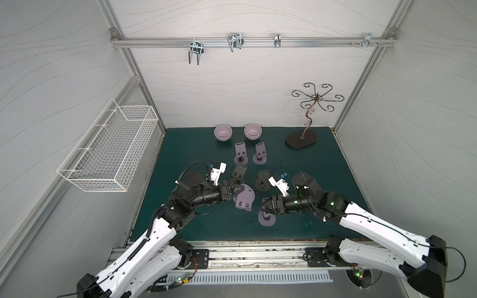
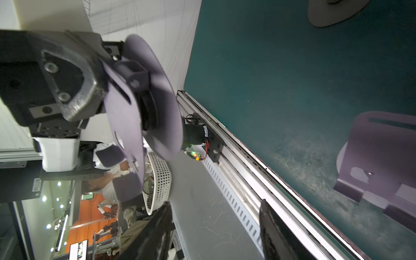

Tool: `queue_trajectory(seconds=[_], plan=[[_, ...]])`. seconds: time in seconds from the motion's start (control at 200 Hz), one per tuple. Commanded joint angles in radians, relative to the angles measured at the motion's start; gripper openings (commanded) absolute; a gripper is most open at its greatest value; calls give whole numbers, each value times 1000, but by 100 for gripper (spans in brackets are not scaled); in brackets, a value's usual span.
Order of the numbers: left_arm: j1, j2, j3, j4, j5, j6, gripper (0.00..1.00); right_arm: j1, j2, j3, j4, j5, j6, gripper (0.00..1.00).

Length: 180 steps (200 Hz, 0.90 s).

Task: Open the phone stand

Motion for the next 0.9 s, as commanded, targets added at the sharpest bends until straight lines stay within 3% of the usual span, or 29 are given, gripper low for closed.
queue_trajectory(seconds=[0.0,0.725,0.895], plan=[[3,-28,10,71,29,-50,0,12,10,-18,129,-11,59,61],[2,-35,-30,194,74,-112,0,44,169,15,307,-32,94,57],[2,-77,-90,238,46,-140,0,44,201,-5,441,-70,159,42]])
